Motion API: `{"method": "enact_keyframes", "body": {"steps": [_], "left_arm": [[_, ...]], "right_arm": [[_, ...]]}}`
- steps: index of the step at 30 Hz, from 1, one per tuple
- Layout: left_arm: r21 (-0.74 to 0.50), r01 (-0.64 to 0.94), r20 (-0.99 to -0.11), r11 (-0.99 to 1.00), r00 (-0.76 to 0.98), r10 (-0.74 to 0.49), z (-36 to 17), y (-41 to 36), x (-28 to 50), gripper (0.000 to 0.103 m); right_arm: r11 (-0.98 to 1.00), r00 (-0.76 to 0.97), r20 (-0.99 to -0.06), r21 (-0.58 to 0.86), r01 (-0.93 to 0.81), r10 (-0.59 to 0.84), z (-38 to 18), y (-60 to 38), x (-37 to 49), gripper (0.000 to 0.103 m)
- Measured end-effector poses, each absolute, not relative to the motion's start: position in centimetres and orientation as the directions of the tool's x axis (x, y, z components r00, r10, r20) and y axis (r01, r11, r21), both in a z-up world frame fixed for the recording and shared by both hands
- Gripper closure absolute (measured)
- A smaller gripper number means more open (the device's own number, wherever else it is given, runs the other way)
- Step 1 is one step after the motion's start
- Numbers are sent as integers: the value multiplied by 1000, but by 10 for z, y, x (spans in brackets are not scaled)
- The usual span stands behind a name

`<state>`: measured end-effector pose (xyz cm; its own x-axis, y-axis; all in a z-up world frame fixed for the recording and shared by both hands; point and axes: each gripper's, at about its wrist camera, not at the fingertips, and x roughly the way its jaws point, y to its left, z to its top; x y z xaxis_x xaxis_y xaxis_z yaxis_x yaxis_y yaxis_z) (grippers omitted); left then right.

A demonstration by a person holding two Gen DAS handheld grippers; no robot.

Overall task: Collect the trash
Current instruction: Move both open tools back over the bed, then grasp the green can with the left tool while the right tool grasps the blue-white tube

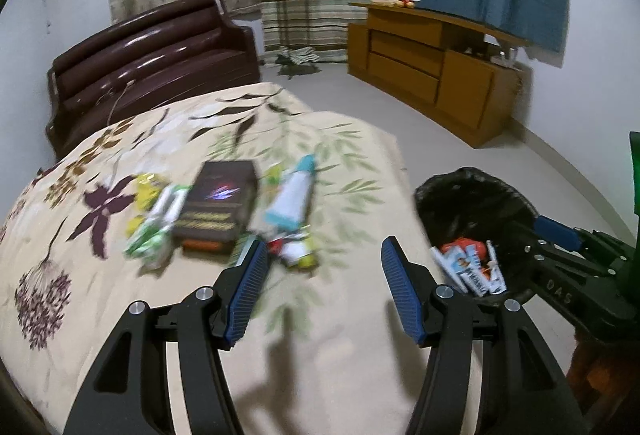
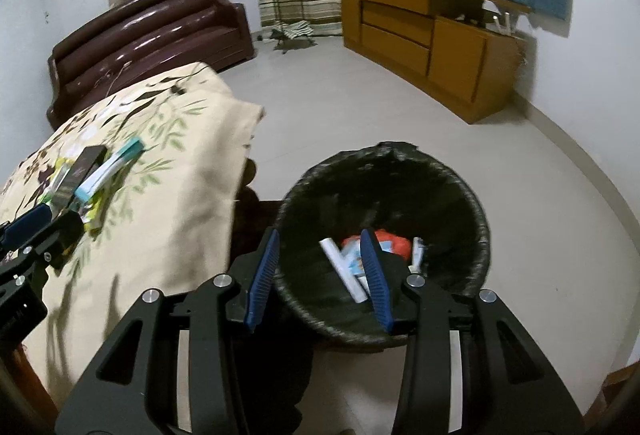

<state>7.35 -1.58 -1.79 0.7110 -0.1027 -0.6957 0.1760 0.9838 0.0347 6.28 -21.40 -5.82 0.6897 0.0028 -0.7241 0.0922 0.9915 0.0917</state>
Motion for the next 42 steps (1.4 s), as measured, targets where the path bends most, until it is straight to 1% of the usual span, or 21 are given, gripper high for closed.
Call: {"method": "enact_keyframes", "body": {"steps": [10,16,22,24,29,31,36,42], "left_arm": [[15,89,-721,996,691,-51,-32,35,74,44],[11,103,-731,995,679,-62,-38,40,84,44],[-40,126,-767,991,631,-111,-44,44,98,45],[-52,133,-770,990,626,-124,-45,44,99,49],[-71,160,-783,985,602,-154,-49,42,100,73],[-77,170,-781,982,602,-166,-49,41,99,76],[-81,189,-764,979,619,-183,-45,42,93,78],[-95,176,-747,980,638,-187,-38,54,81,78]], "right_arm": [[997,684,-728,78,28,38,-55,-172,66,62],[997,679,-732,71,4,50,-54,-156,71,62],[998,678,-733,64,-14,57,-52,-146,76,61],[998,679,-732,61,-22,60,-51,-142,78,61],[998,677,-733,55,-35,65,-51,-134,82,61],[998,676,-734,53,-38,65,-51,-132,82,61],[998,675,-735,46,-46,65,-49,-125,84,61],[997,682,-728,38,-63,71,-42,-114,88,61]]}}
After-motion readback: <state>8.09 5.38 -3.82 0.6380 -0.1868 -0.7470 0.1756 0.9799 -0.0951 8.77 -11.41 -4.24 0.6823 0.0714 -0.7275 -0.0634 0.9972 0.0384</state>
